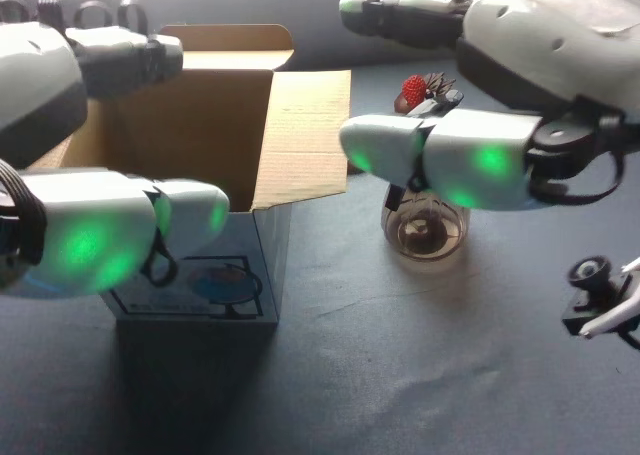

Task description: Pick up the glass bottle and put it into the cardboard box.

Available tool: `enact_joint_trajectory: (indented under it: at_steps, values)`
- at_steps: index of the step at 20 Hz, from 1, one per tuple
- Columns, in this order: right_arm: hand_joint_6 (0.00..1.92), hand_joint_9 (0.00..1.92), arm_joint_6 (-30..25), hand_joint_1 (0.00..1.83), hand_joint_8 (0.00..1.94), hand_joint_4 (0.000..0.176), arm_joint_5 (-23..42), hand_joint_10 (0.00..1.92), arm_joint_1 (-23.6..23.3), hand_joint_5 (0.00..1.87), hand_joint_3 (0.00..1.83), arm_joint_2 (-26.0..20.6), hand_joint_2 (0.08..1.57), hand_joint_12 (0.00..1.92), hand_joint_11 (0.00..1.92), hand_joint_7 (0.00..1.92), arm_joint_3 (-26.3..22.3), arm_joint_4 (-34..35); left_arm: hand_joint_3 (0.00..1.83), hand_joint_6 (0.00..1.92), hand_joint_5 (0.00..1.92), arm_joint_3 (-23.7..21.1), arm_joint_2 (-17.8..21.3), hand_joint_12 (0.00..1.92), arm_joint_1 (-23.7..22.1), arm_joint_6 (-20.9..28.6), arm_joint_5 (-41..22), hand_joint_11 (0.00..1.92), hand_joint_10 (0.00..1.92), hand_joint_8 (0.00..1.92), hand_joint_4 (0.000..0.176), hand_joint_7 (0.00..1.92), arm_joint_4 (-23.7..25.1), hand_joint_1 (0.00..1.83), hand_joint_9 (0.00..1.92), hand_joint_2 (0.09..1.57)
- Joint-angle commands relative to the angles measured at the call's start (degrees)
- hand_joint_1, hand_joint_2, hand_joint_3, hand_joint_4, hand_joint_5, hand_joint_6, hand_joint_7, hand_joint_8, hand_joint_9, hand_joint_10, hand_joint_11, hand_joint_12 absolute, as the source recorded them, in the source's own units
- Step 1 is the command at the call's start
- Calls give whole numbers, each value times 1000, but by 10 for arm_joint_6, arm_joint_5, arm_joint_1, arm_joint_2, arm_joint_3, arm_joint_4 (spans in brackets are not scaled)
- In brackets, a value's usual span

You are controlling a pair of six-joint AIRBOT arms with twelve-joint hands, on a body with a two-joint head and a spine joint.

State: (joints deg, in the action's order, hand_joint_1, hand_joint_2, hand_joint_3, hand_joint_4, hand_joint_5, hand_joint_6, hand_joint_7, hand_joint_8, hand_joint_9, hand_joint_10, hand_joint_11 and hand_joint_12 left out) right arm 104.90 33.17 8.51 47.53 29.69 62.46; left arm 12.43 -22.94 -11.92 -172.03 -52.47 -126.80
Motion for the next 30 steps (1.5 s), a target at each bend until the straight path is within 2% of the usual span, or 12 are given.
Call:
enact_joint_trajectory:
  at_steps: [1,5,10,11,12,14,17,19,21,25,28,30]
  values:
    - [10,305,-27,279,0,0,13,50,-3,256,0,-8,1208,888,0,309,4,-57,4,4,132,-11,3,234,-13,3,-4,0,3,1,0,144,28,314,153,1185]
    - [0,292,-137,276,0,0,-56,33,3,217,0,-31,1200,857,0,276,47,-144,2,0,98,-55,3,212,-30,4,-106,0,0,0,0,120,1,305,138,1188]
    - [1,208,-372,409,0,0,-109,1,28,143,0,-35,1143,552,0,176,127,-380,0,1,100,-102,0,117,-37,74,-201,0,2,7,0,115,1,299,117,1183]
    - [0,195,-454,561,0,0,-102,1,36,125,0,-34,1105,485,0,159,143,-457,0,0,95,-107,-1,116,-37,82,-210,0,2,7,0,116,1,301,118,1182]
    - [0,174,-623,711,0,0,-84,0,47,116,0,-34,1074,397,0,145,165,-594,0,2,77,-113,-2,114,-37,91,-217,0,2,6,0,116,1,347,119,1161]
    - [1,112,-773,974,0,0,-63,1,58,60,0,-36,1043,35,0,108,192,-702,0,1,71,-125,-3,77,-36,108,-230,0,4,3,0,117,1,441,129,1121]
    - [0,28,-804,1127,1,0,-93,1,51,10,0,-27,1012,0,0,44,216,-735,0,5,83,-140,-4,64,-31,126,-247,0,3,2,0,116,1,493,128,1099]
    - [0,9,-925,1155,0,0,-142,1,36,0,0,-8,1006,0,0,22,242,-841,0,11,99,-145,-5,61,-25,140,-248,0,2,0,0,110,1,475,127,1108]
    - [0,9,-996,1156,0,0,-148,1,32,0,0,6,1006,0,0,20,264,-894,0,11,101,-147,-5,60,-13,155,-248,0,2,0,0,110,0,476,127,1108]
    - [20,81,-1008,1145,23,0,-210,30,-6,50,0,31,1009,0,0,85,288,-898,0,6,112,-138,-5,147,45,173,-207,0,5,8,0,174,0,474,145,1104]
    - [6,169,-1014,1163,12,0,-240,17,-20,88,0,48,971,305,0,150,297,-928,0,2,114,-134,-5,113,77,188,-188,0,0,0,0,161,10,503,131,1100]
    - [16,169,-1089,1136,6,0,-248,10,-20,126,0,60,969,294,0,159,305,-1022,0,1,105,-132,-5,39,104,222,-179,0,2,0,0,139,26,507,116,1104]
